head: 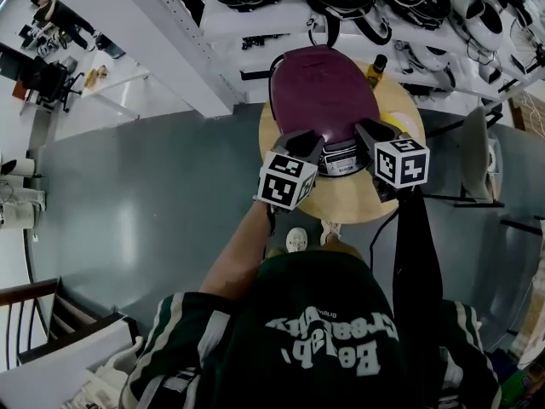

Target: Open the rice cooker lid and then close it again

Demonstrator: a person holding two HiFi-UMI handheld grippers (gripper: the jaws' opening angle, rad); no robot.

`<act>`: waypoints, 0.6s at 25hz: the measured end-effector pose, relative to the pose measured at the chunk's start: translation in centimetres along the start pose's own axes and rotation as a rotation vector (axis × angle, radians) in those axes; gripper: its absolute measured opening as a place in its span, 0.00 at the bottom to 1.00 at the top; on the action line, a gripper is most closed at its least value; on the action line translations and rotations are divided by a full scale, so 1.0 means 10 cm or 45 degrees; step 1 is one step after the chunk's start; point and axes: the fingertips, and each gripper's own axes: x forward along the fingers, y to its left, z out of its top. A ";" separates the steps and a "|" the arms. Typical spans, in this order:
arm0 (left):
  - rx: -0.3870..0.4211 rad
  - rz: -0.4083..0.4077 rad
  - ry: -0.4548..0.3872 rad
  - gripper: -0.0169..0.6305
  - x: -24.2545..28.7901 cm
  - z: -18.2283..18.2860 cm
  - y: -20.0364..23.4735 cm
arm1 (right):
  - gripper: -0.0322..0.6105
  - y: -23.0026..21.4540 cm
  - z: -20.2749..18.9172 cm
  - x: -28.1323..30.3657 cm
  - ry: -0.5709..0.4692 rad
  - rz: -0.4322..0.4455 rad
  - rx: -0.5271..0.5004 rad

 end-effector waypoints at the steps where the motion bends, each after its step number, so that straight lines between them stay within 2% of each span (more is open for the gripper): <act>1: 0.003 0.000 0.002 0.15 0.00 0.00 0.00 | 0.20 0.02 0.01 -0.02 -0.011 0.000 -0.021; 3: 0.010 0.002 -0.010 0.21 -0.01 0.03 -0.01 | 0.21 0.06 0.06 -0.07 -0.054 -0.015 -0.055; 4: 0.017 0.008 -0.025 0.27 -0.03 0.05 0.01 | 0.21 0.09 0.10 -0.10 -0.083 -0.022 -0.060; 5: 0.022 0.017 -0.043 0.28 -0.05 0.08 0.03 | 0.22 0.12 0.14 -0.12 -0.111 -0.022 -0.060; 11: 0.022 0.039 -0.215 0.28 -0.29 0.45 0.11 | 0.30 0.27 0.32 -0.30 -0.206 -0.007 -0.086; 15: 0.071 0.062 -0.326 0.28 -0.51 0.71 0.16 | 0.35 0.38 0.49 -0.45 -0.296 -0.015 -0.132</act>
